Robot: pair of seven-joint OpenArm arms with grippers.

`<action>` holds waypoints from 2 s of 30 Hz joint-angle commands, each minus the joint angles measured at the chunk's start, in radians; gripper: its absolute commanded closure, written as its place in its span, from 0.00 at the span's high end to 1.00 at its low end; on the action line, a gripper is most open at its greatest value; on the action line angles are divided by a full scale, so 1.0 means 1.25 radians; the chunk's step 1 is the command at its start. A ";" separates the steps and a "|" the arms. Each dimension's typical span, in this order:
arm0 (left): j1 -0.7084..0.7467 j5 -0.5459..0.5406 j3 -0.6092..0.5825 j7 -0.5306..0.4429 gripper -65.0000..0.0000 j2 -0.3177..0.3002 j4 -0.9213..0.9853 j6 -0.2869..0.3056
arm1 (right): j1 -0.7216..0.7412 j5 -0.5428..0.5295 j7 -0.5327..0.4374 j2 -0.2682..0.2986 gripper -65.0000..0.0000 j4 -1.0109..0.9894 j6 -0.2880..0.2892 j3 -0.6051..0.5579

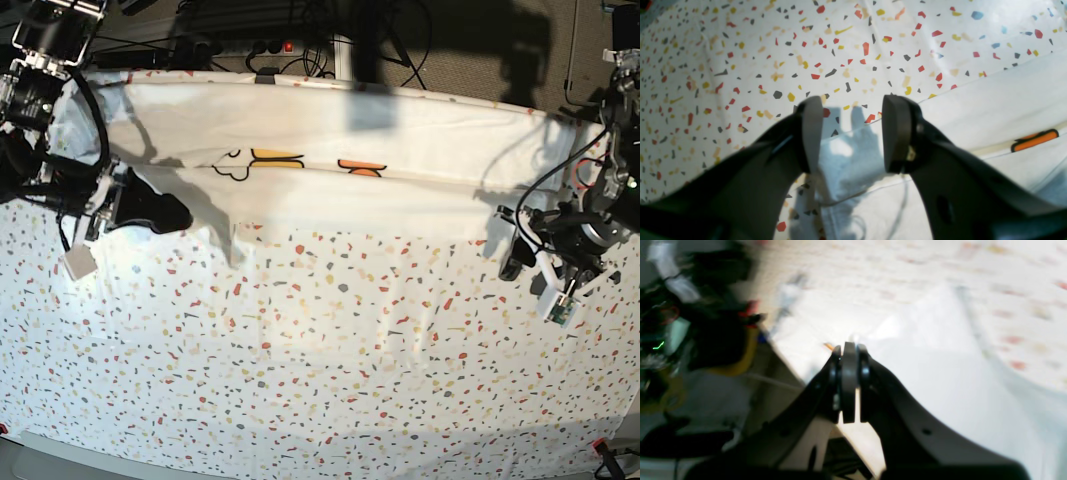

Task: Fold the T-shirt properly
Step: 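Grasp the shirt end with the right gripper and fold it inward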

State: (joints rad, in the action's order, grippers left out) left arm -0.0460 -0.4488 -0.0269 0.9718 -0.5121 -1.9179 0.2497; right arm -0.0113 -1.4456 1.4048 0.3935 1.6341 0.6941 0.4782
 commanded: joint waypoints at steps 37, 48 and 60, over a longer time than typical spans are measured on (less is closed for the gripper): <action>-0.014 0.002 0.006 -0.012 0.43 -0.009 -0.012 -0.002 | -0.481 0.403 -0.007 0.233 0.00 0.143 0.003 0.005; -0.014 0.002 0.006 -0.012 0.43 -0.009 -0.012 -0.002 | -0.468 0.320 -0.119 0.232 0.00 0.143 0.003 0.005; -0.014 0.002 0.006 -0.011 0.43 -0.009 -0.012 -0.002 | -0.243 0.308 -0.155 0.161 0.00 0.143 0.003 0.005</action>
State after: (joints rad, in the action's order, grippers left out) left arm -0.0467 -0.4427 -0.0269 0.9730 -0.5125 -1.9179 0.2497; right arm -0.3210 -1.0473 1.2270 0.5751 1.8000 0.6933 0.4767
